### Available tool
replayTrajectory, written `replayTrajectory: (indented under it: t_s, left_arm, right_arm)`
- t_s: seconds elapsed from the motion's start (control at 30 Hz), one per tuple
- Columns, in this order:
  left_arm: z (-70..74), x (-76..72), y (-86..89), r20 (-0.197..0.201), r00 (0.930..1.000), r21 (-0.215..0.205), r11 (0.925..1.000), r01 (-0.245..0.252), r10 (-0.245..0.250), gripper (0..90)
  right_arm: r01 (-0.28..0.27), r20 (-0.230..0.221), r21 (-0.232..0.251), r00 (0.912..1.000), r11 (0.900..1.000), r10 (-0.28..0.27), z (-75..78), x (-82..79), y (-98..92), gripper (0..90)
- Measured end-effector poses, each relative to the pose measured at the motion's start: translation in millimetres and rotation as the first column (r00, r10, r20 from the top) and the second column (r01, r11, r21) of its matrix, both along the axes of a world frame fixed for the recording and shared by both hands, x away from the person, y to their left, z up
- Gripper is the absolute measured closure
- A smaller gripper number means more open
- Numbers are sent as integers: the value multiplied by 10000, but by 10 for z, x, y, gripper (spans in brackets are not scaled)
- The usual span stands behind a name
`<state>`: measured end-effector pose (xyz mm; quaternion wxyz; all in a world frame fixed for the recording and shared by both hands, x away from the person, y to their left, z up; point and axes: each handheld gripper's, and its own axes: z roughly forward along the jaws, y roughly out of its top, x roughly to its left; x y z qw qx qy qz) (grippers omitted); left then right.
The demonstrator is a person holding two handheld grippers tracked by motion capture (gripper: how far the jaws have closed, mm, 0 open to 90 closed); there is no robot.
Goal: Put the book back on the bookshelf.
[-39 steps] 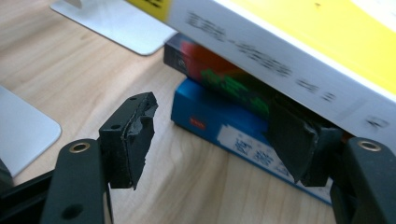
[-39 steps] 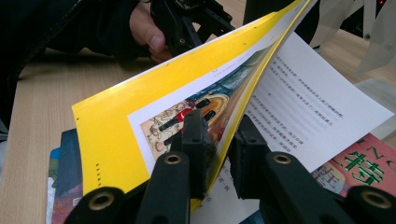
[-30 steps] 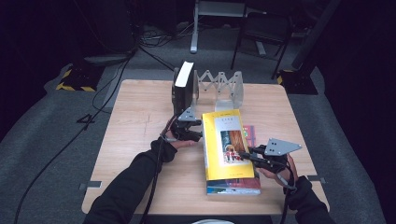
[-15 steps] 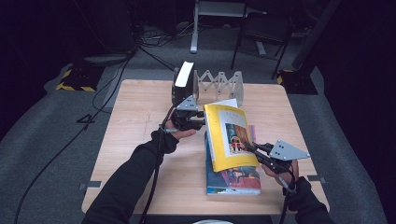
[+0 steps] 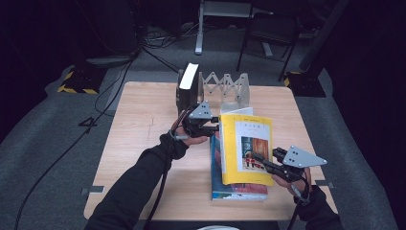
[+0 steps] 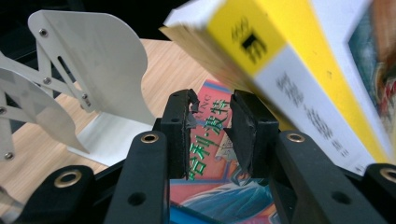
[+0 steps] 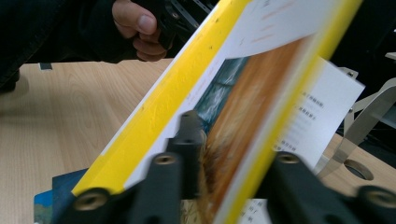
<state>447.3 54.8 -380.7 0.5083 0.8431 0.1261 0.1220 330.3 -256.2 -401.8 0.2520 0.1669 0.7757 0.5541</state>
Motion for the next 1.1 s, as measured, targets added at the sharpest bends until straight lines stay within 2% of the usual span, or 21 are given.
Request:
replayTrajectory:
  t_s: [0.2,0.3,0.33,0.4,0.47,0.53,0.57,0.63,0.7,0.77,0.8,0.9,1.03,1.1]
  left_arm:
    - [12,-49,14,-124,9998,-440,9989,139,-145,678]
    - [53,-56,15,-119,9998,-428,9990,156,-161,692]
    - [84,-68,8,49,9997,-294,9993,245,-244,722]
    - [140,-88,-4,251,9991,-222,9992,338,-332,791]
    - [216,-72,6,209,9990,-420,9983,407,-398,832]
    - [307,-51,12,275,9992,-516,9982,321,-307,863]
    - [339,-49,10,364,9989,-498,9983,311,-293,874]
    - [430,-64,-1,478,9982,-560,9976,399,-372,881]
    - [524,-91,-15,678,9970,-673,9968,425,-379,881]
    - [559,-110,-40,763,9965,-550,9978,381,-339,876]
    - [554,-133,-48,762,9964,-634,9971,430,-382,868]
    - [506,-180,-65,723,9963,-858,9949,533,-472,832]
    - [436,-226,-103,760,9955,-880,9942,626,-560,802]
    - [398,-246,-113,722,9957,-1043,9924,657,-583,785]
  right_arm:
    - [-312,8,85,9995,9995,312,-25,-71,-15,853]
    - [-250,184,-2,9995,9997,250,-17,-85,-3,850]
    - [-166,213,8,9996,9999,165,-21,-83,-3,850]
    - [200,445,-61,9988,9998,-198,-34,-76,16,857]
    - [652,697,35,9954,9979,-653,-42,-75,46,870]
    - [1102,1029,151,9885,9938,-1112,-35,-59,93,873]
    - [1420,1257,191,9817,9897,-1433,-32,-46,124,873]
    - [1821,1359,342,9733,9827,-1850,-43,-5,141,873]
    - [2128,1206,624,9682,9751,-2190,-73,49,127,873]
    - [2100,919,914,9716,9734,-2182,-95,77,97,873]
    - [2007,842,982,9743,9747,-2091,-102,73,84,873]
    - [1841,878,748,9778,9801,-1904,-114,0,24,873]
    - [1810,810,650,9792,9813,-1860,-153,-42,-28,873]
    - [1697,794,568,9816,9839,-1739,-163,-67,-58,873]
